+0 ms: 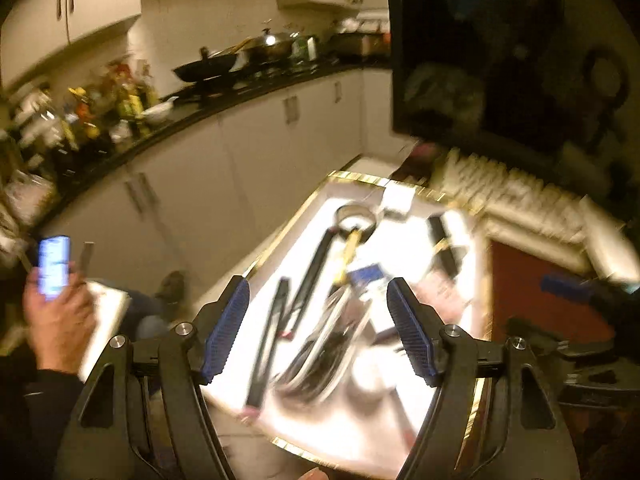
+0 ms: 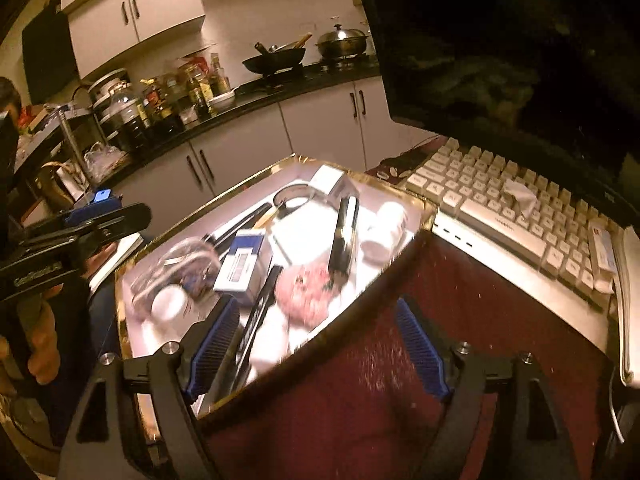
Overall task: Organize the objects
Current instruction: 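Lower the pen and black tube into the tray and open both grippers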
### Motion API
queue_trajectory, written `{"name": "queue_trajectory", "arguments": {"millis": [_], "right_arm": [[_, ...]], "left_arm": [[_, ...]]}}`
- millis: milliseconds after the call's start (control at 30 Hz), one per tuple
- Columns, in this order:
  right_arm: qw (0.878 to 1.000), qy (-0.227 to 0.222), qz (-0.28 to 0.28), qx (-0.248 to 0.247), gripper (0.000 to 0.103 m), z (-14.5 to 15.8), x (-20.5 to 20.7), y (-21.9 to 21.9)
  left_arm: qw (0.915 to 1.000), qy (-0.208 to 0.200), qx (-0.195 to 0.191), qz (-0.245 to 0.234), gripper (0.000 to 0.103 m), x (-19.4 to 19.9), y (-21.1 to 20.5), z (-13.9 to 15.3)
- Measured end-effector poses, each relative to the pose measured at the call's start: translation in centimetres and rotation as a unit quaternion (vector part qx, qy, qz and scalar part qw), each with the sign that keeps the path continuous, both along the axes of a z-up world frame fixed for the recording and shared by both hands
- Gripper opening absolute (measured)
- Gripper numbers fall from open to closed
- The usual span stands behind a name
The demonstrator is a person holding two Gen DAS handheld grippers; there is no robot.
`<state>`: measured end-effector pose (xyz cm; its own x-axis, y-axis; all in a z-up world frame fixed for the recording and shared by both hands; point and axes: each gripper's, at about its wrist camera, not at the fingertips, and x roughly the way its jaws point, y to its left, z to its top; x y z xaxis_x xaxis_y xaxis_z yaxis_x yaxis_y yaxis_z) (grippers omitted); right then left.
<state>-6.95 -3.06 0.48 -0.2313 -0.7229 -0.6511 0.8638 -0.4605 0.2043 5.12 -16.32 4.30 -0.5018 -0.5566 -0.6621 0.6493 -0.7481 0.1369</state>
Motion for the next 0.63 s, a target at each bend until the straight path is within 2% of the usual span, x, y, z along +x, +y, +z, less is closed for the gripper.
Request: {"name": "queue_trajectory", "arguments": {"millis": [67, 200, 433, 633], "right_arm": [[1.000, 0.000, 0.000, 0.000, 0.082, -0.1, 0.1, 0.8], [1.000, -0.011, -0.003, -0.005, 0.085, -0.6, 0.1, 2.2], [1.000, -0.026, 0.001, 0.001, 0.086, -1.8, -0.1, 3.7], [0.998, -0.049, -0.004, -0.028, 0.086, -2.3, -0.6, 5.3]], "left_arm": [[0.9994, -0.028, -0.017, 0.010, 0.072, -0.2, 0.9, -0.5], [0.9998, -0.021, 0.002, 0.000, 0.072, 0.2, 1.9, -1.1], [0.9992, -0.038, 0.016, -0.004, 0.072, -0.6, 3.5, -2.0], [0.9989, -0.038, 0.025, -0.016, 0.072, -0.7, 5.4, -2.4]]}}
